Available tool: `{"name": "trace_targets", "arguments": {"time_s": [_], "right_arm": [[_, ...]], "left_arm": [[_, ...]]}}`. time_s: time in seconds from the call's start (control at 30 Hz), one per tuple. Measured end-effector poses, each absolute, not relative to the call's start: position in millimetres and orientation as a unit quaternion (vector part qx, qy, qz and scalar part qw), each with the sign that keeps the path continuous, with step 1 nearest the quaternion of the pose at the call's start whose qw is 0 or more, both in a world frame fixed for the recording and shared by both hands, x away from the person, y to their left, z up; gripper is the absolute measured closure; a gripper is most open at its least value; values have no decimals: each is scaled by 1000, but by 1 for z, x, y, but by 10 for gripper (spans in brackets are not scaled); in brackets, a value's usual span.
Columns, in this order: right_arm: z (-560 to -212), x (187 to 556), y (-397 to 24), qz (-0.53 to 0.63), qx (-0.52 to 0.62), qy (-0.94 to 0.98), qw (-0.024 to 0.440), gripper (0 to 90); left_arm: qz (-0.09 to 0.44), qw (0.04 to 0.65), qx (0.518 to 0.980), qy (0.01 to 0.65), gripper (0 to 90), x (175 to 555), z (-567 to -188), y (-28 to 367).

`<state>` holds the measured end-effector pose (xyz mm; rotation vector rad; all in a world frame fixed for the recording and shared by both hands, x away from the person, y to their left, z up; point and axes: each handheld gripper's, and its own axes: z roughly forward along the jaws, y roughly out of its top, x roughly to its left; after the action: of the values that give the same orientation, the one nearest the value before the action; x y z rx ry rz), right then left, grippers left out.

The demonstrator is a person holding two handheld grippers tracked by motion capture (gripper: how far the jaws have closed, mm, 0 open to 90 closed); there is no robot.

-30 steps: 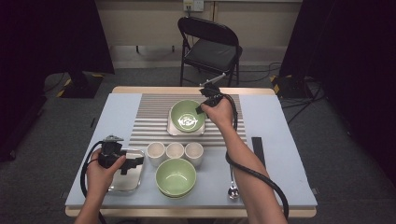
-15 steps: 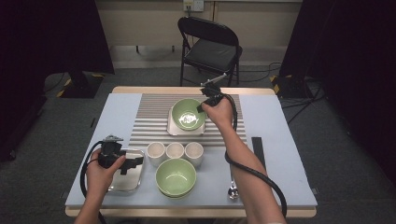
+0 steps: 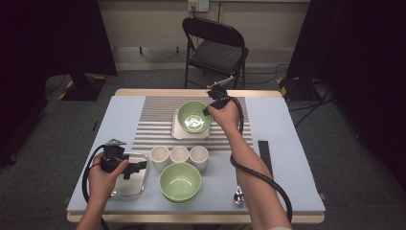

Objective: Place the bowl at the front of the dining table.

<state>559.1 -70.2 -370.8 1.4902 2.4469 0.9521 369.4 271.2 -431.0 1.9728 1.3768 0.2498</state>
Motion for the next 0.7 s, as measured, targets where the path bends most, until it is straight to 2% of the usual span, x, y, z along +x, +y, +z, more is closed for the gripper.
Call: {"name": "trace_targets", "arguments": {"time_s": [0.7], "right_arm": [[-381,568,-69,314,501,804,61,843]], "left_arm": [[97,350,764,534,155,369,-432,273]]}}
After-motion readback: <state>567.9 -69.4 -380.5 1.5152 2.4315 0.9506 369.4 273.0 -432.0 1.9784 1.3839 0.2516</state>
